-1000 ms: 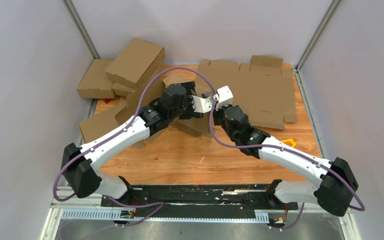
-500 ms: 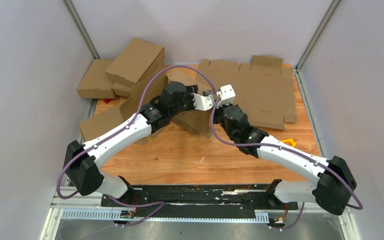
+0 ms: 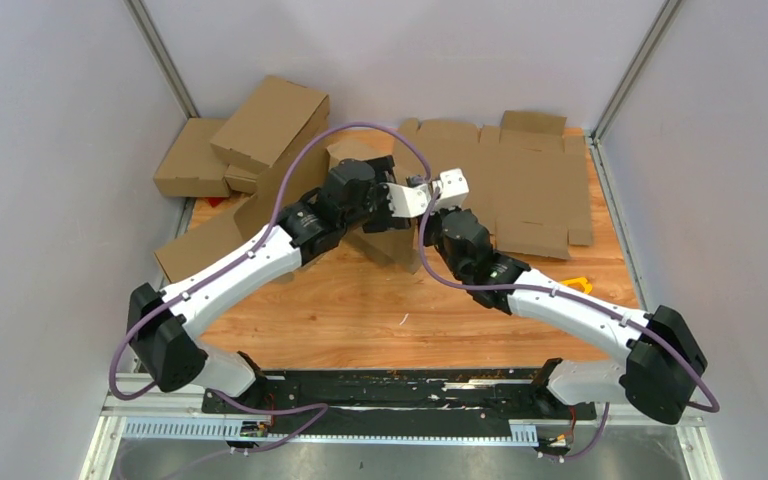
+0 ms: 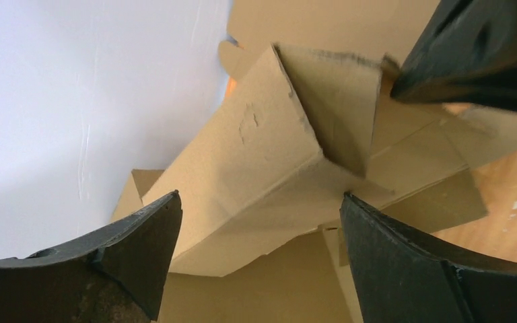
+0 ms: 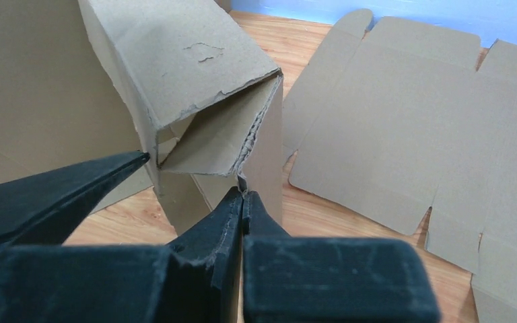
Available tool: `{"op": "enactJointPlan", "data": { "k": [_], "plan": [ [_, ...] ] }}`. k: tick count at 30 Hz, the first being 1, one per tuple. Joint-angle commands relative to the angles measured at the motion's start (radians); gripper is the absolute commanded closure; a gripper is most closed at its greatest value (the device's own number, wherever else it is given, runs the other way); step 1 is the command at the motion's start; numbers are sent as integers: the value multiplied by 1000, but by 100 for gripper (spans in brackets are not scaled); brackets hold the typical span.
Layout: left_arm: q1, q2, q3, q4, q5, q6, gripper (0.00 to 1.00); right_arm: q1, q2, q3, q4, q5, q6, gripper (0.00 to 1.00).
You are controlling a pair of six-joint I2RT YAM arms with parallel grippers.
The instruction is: Fold the paper box
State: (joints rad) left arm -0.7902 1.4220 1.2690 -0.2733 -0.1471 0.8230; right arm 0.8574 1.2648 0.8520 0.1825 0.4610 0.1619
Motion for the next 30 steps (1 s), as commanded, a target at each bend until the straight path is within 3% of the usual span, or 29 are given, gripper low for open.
{"op": "enactJointPlan", "data": {
  "k": [1, 7, 12, 19, 24, 30],
  "plan": [
    [-26, -61, 167, -154, -5, -166, 3, 14, 19, 35, 22, -19, 21, 100],
    [13, -100, 281, -334, -86, -377, 0, 14, 25, 42, 13, -20, 13, 100],
    [171, -131, 291, -422, -114, -552, 0, 14, 30, 44, 9, -23, 10, 100],
    [337, -181, 199, -338, -123, -565, 0, 14, 48, 51, 0, -34, 5, 100],
    [364, -169, 197, -321, -166, -550, 0, 13, 50, 54, -5, -36, -5, 100],
    [385, -116, 232, -435, -164, -639, 9, 12, 50, 56, -8, -36, -7, 100]
  ]
}}
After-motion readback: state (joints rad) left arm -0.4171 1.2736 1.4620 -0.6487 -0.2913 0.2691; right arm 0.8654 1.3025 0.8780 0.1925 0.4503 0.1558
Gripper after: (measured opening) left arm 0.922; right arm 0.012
